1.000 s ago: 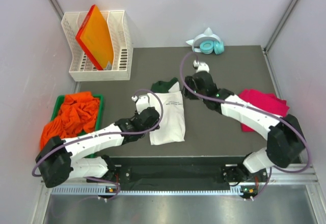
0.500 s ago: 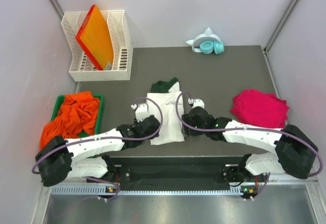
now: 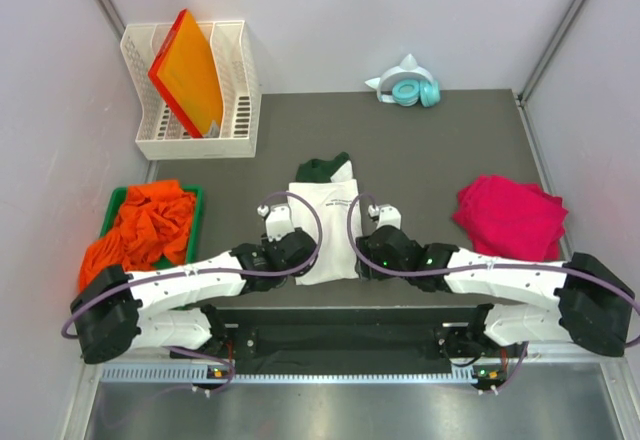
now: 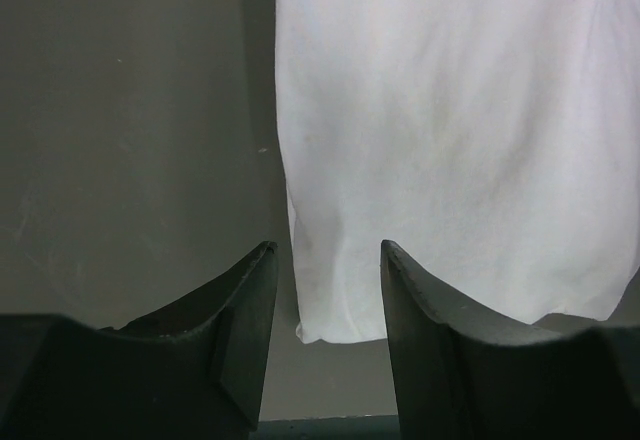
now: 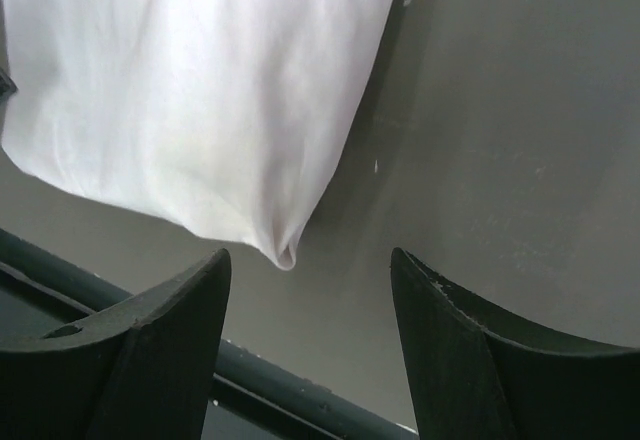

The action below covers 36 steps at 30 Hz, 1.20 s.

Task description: Fold and stack the t-shirts

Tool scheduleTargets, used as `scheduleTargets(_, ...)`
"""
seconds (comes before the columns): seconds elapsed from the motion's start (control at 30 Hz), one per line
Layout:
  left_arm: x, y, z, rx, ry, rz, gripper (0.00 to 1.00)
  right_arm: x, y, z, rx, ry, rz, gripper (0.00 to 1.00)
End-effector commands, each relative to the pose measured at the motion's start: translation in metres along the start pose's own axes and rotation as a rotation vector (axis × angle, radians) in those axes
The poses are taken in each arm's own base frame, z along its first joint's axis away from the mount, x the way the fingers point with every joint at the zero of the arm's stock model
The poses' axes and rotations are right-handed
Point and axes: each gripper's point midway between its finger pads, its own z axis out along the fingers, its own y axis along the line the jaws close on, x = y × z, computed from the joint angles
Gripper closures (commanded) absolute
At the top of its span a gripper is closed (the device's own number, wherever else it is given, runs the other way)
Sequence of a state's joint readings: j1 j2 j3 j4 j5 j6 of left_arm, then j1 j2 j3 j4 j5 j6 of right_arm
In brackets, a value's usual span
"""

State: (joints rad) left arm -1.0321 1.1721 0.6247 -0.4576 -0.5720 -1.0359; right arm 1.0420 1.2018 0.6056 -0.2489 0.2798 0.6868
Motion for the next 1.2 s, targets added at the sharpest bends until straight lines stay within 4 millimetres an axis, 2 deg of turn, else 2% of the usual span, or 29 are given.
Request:
scheduleTargets(0.0, -0.005, -0.005, -0.002, -0.007, -0.016, -0.012, 0.50, 0.013, 0.006, 0.004, -0.005, 0.010, 0.008, 0.36)
scheduleTargets(0.13, -0.002, -0.004, -0.001, -0.018, -0.007, -0.007, 0.50, 0.022, 0.004, 0.012, 0.010, 0.036, 0.000, 0.36)
scheduleTargets(0.67, 0.003, 0.001, -0.001, -0.032, 0.004, -0.015, 0.51, 0.013, 0.012, 0.040, 0.057, 0.022, -0.037, 0.41)
scheduleTargets(0.87, 0.008, 0.004, -0.002, -0.034, 0.014, -0.022, 0.52, 0.026, 0.003, 0.042, 0.091, 0.069, -0.045, 0.57)
scheduleTargets(1.0, 0.010, 0.006, -0.002, -0.032, 0.015, -0.032, 0.53, 0.037, -0.005, 0.038, 0.101, 0.096, -0.035, 0.79)
scheduleTargets(1.17, 0.014, 0.004, 0.001, -0.032, 0.023, -0.030, 0.53, 0.055, -0.016, 0.037, 0.122, 0.146, -0.033, 0.94)
